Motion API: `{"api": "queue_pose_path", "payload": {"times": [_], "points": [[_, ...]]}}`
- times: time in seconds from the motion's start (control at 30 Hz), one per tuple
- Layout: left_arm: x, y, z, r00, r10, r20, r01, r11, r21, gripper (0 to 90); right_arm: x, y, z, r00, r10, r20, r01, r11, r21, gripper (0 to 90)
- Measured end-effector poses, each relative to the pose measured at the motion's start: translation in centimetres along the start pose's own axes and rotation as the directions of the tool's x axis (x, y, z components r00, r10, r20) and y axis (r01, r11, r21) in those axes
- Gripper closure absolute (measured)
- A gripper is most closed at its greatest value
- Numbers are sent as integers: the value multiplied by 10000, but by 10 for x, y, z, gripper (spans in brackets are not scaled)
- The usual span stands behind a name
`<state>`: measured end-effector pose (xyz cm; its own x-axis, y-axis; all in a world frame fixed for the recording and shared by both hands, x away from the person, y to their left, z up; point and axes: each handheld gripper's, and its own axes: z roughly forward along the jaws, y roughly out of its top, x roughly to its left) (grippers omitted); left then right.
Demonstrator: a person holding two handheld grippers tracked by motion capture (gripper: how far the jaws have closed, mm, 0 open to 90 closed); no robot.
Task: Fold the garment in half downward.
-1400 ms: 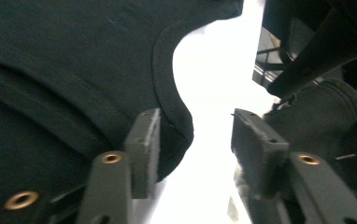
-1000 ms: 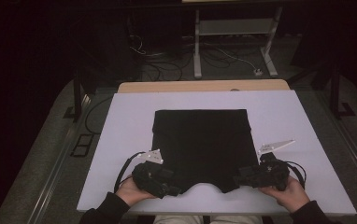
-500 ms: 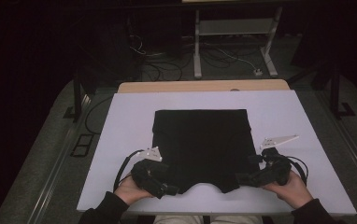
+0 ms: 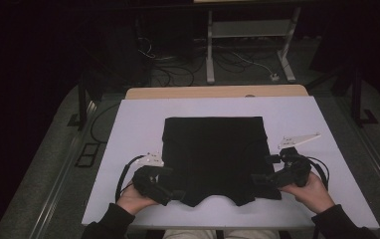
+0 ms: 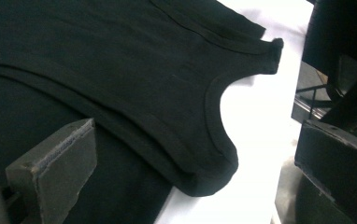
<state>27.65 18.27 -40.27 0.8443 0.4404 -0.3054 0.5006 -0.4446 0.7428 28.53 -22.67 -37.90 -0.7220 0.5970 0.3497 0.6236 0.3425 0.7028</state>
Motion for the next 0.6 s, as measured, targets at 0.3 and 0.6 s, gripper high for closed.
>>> {"api": "queue_pose_path", "payload": {"times": [0.3,0.6], "points": [[7,-1,-11,9986,-61,-517,40,9992,-399,0,-2,16,-2,9996,-178,227,181,9998,-94,0],[14,-5,-20,9954,-198,-933,142,9981,-603,0,-2,41,1,9970,-589,503,596,9982,-121,0]]}}
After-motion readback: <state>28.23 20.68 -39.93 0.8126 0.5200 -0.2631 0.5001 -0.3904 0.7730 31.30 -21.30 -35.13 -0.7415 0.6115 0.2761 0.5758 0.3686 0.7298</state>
